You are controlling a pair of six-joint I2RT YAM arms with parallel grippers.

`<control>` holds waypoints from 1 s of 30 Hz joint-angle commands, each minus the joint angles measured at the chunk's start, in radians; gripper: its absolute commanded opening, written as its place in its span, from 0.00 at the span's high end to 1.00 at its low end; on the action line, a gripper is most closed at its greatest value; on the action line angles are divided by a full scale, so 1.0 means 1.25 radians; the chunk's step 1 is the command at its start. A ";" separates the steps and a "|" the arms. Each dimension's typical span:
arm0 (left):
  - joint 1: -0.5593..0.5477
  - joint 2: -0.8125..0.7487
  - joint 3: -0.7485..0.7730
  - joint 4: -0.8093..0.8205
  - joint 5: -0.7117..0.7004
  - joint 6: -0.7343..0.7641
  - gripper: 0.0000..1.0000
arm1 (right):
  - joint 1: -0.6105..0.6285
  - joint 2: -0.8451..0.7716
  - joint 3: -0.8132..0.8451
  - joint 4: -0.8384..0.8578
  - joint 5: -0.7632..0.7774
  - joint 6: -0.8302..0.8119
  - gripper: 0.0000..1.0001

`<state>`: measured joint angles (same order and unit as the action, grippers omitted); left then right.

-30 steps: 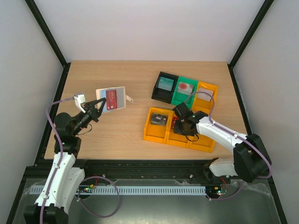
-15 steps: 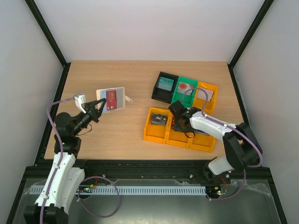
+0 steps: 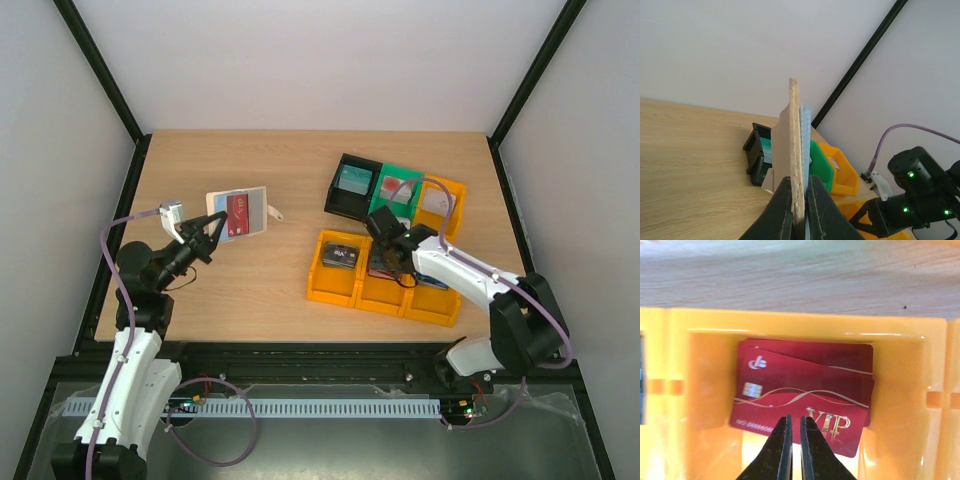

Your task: Take the credit cards out of the card holder

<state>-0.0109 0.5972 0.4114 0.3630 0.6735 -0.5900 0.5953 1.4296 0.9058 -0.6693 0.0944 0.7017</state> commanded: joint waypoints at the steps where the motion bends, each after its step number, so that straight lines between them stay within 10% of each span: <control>1: 0.000 -0.006 0.005 0.023 0.020 0.010 0.98 | 0.000 -0.065 0.034 -0.021 -0.050 -0.048 0.94; 9: -0.002 -0.003 0.017 0.023 0.024 0.016 0.98 | 0.004 -0.070 -0.045 -0.051 -0.191 0.023 0.94; 30: -0.005 -0.016 0.004 0.017 0.015 0.024 0.98 | -0.036 0.040 0.020 -0.059 -0.035 -0.094 0.94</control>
<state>-0.0128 0.5903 0.4110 0.3630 0.6899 -0.5823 0.5571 1.4796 0.9100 -0.7162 0.0101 0.6144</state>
